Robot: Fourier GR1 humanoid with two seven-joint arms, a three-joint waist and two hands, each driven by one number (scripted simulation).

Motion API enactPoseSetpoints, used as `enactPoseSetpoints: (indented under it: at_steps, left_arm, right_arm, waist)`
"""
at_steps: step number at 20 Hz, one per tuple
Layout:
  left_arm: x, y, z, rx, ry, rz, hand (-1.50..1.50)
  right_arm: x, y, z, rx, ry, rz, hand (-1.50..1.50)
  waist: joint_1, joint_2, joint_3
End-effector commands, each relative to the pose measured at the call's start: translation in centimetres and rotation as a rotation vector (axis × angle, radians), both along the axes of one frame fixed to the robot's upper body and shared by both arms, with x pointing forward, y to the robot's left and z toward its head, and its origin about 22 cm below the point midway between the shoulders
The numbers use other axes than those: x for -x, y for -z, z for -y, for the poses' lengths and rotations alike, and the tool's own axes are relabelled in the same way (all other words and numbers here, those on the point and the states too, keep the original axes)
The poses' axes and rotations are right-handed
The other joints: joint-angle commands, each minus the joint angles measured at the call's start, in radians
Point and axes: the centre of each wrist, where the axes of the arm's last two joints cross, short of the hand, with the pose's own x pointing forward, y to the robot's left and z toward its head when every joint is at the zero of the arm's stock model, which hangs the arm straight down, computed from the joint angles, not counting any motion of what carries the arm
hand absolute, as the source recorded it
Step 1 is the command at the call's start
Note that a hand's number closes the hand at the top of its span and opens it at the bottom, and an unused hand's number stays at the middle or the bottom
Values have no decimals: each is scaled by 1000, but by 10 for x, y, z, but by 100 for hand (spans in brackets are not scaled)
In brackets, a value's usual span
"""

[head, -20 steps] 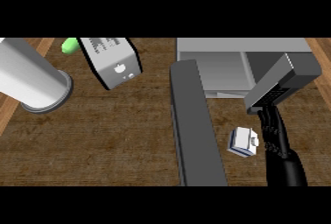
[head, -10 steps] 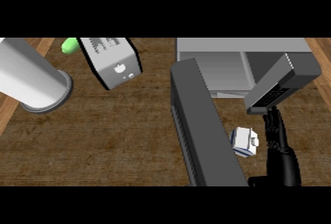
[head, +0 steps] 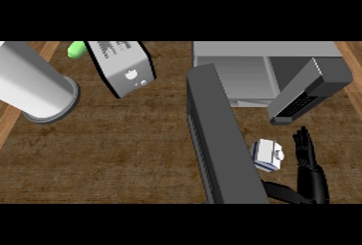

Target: Pick up the milk, place it into the microwave and close the microwave

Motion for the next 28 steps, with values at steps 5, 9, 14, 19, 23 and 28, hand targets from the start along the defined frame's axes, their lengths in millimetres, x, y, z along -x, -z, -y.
enactPoseSetpoints:
  at_steps: [5,9,14,19,23,28]
  left_arm:
    - [3,4,-8,4,6,4,-150]
    - [-12,-3,-12,12,5,9,-150]
    - [10,-6,-1,-6,-9,4,-150]
    - [15,-2,1,7,16,2,-150]
    - [5,2,-5,11,11,-14,-150]
    - [11,-4,-14,14,18,2,-150]
  right_arm:
    - [4,49,9,-8,-28,-28,-150]
    - [-2,63,9,14,-33,-19,-150]
    - [17,76,36,42,-4,-24,-150]
    - [-24,89,25,72,-11,-23,-150]
    - [-33,97,32,33,-36,-17,150]
    - [-45,95,30,50,-130,33,150]
  waist:
    - [1,1,0]
    - [-2,1,0]
    - [0,0,0]
    - [7,1,0]
    - [6,2,1]
    - [10,3,1]
